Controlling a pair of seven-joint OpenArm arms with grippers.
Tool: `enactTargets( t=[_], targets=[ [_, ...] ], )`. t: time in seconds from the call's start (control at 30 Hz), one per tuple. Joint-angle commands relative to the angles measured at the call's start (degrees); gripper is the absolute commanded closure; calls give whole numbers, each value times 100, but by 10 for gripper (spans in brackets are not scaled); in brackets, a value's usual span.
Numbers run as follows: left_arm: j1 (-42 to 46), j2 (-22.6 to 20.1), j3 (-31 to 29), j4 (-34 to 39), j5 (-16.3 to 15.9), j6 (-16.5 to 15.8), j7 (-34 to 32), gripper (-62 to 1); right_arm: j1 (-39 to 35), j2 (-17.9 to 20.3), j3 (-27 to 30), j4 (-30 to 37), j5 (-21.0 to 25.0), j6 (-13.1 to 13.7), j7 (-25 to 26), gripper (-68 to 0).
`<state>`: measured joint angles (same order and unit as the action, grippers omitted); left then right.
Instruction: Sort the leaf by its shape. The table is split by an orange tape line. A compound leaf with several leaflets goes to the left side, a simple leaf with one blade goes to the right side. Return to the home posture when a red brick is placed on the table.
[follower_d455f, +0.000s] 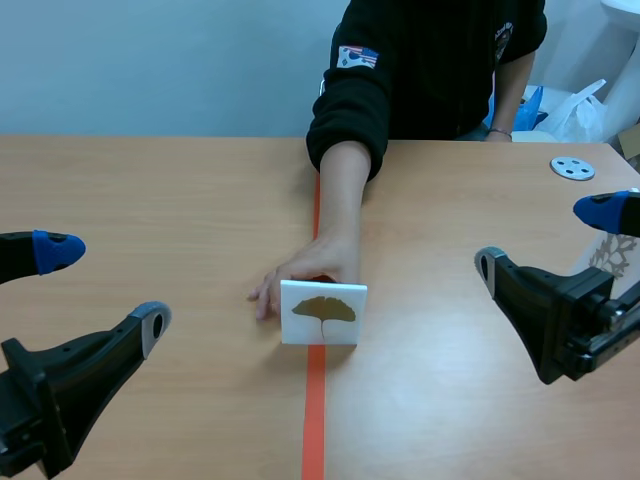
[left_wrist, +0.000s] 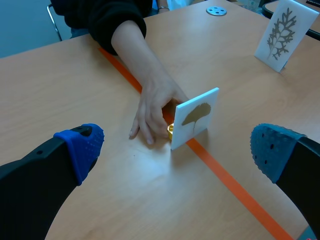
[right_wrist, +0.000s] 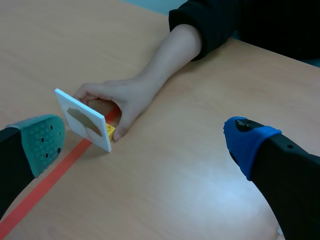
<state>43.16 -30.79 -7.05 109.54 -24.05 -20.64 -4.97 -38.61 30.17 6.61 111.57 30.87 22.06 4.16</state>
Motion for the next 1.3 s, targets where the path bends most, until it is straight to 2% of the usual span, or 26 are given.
enactTargets(
  t=[0.0,0.3,0.4,0.57,0.97,1.13,1.27],
  targets=[
    [-4,26,17,76,-37,9,-98,-623,52,59,11,24,42,-17,109,-679],
    [-116,26,63,44,33,-13,210,-623,52,59,11,24,42,-17,109,-679],
    [-317,26,229,-125,289,-15,225,-623,52,61,11,24,42,-17,109,-679],
    [-822,28,675,-616,470,-15,205,-623,52,61,11,24,42,-17,111,-679],
    [-2769,168,2258,-2583,1084,-11,-356,-623,52,59,11,24,39,-24,114,-679],
    [-3644,487,2942,-3528,1322,-9,-612,-623,55,59,11,24,39,-133,114,-679],
    [-4238,824,3403,-4214,1322,127,-796,-623,55,59,11,24,37,-149,114,-679]
  ],
)
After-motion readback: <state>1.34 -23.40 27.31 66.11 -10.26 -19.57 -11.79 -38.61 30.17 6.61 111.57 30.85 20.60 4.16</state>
